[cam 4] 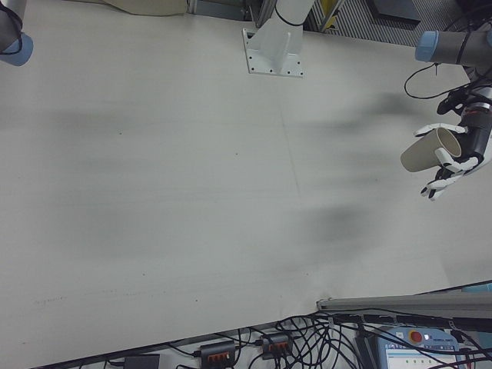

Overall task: Pour water
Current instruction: 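Carry the beige cup back and lower it onto the table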

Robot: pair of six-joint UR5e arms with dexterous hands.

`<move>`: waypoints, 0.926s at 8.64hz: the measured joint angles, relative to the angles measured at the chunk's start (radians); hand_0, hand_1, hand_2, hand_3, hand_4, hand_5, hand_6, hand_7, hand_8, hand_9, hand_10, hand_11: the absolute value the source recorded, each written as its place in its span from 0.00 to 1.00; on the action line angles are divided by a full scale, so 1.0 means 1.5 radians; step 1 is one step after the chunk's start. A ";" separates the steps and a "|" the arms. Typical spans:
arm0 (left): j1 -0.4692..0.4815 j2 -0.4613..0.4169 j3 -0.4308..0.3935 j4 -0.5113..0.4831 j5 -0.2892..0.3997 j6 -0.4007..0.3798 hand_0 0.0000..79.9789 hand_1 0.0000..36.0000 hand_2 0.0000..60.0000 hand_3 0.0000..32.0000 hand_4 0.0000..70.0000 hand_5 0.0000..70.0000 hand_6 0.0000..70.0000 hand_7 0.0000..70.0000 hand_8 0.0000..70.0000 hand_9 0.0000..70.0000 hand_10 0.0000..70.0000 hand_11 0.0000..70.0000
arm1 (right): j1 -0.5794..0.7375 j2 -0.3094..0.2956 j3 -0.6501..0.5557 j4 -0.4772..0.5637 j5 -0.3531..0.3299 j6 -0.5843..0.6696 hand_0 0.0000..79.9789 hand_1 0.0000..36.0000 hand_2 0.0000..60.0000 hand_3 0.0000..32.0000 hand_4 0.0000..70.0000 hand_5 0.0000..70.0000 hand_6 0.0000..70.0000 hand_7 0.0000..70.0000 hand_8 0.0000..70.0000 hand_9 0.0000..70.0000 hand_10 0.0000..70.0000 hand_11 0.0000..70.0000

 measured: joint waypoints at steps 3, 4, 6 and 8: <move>-0.006 0.128 0.014 -0.113 0.001 0.023 1.00 1.00 1.00 0.00 0.63 1.00 0.29 0.24 0.18 0.11 0.12 0.24 | -0.049 0.076 -0.245 0.142 0.009 -0.002 0.77 0.86 1.00 0.00 0.64 0.47 1.00 1.00 1.00 1.00 0.88 1.00; -0.006 0.168 0.039 -0.172 0.001 0.040 1.00 1.00 1.00 0.00 0.63 1.00 0.29 0.24 0.18 0.11 0.12 0.24 | -0.073 0.096 -0.300 0.165 0.032 -0.002 0.76 0.85 1.00 0.00 0.63 0.48 1.00 1.00 1.00 1.00 0.97 1.00; -0.005 0.219 0.088 -0.261 0.000 0.061 1.00 1.00 1.00 0.00 0.62 1.00 0.28 0.23 0.18 0.11 0.13 0.24 | -0.121 0.110 -0.346 0.184 0.088 -0.001 0.76 0.85 1.00 0.00 0.62 0.47 1.00 1.00 1.00 1.00 0.94 1.00; -0.004 0.258 0.124 -0.325 -0.003 0.077 1.00 1.00 1.00 0.00 0.61 1.00 0.28 0.23 0.18 0.11 0.12 0.24 | -0.145 0.114 -0.350 0.189 0.109 0.000 0.78 0.87 1.00 0.00 0.58 0.46 1.00 1.00 1.00 1.00 0.83 1.00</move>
